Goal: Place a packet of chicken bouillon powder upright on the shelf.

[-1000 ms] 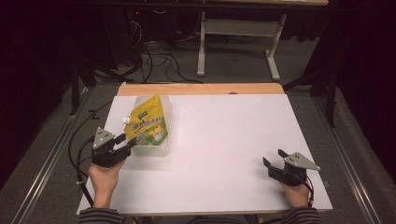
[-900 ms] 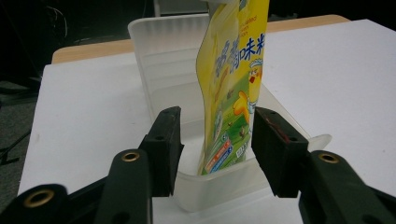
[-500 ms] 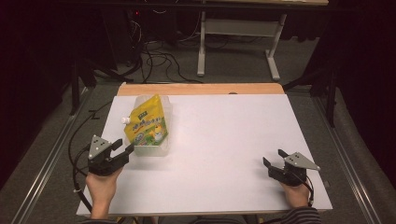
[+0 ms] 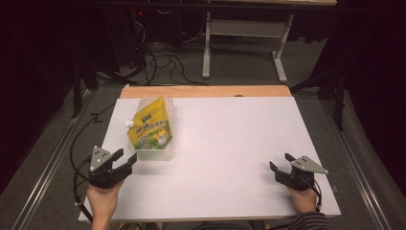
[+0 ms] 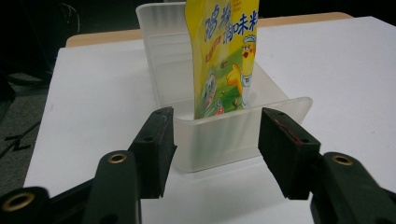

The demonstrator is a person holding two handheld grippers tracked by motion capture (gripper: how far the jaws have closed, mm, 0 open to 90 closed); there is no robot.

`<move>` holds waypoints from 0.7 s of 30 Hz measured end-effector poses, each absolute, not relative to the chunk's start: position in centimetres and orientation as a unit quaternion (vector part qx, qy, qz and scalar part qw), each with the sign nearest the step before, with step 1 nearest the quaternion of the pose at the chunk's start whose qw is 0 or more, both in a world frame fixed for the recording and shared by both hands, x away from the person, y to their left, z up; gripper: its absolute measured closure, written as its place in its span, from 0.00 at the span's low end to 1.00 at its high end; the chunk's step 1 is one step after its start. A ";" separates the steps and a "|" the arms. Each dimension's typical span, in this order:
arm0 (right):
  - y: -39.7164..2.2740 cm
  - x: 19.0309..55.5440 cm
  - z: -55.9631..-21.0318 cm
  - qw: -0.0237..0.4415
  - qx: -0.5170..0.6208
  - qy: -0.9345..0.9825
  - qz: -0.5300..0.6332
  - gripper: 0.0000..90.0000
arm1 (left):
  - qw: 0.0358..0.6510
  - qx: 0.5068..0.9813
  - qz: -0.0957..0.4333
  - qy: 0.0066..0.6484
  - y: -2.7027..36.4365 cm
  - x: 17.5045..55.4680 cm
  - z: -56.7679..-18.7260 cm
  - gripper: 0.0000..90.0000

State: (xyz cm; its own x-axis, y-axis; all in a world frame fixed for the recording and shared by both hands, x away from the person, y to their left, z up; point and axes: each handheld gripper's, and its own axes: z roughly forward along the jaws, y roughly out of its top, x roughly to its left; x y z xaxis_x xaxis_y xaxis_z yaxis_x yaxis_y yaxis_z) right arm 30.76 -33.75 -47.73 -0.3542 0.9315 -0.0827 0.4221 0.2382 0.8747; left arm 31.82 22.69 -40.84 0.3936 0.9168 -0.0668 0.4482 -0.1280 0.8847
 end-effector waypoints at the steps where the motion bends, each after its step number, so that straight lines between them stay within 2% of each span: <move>1: -33.7 30.7 -47.7 0.317 0.473 0.718 0.400 0.34 | 0.448 0.704 0.261 0.485 22.7 31.7 -40.9 0.49; 7: -33.8 30.8 -47.7 0.314 0.475 0.718 0.401 0.34 | 0.463 0.699 0.264 0.478 22.5 31.0 -41.5 0.45; 21: -33.9 30.9 -47.7 0.314 0.475 0.718 0.401 0.34 | 0.481 0.712 0.237 0.453 20.9 30.3 -42.5 0.44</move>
State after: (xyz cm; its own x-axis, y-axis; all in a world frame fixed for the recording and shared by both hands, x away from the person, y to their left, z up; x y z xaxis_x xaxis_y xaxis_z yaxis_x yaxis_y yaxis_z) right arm 30.88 -33.89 -47.73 -0.3514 0.9336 -0.0705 0.4299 0.2278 0.8737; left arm 30.28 20.91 -42.48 0.4765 0.8736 -0.0987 0.4165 -0.1255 0.9004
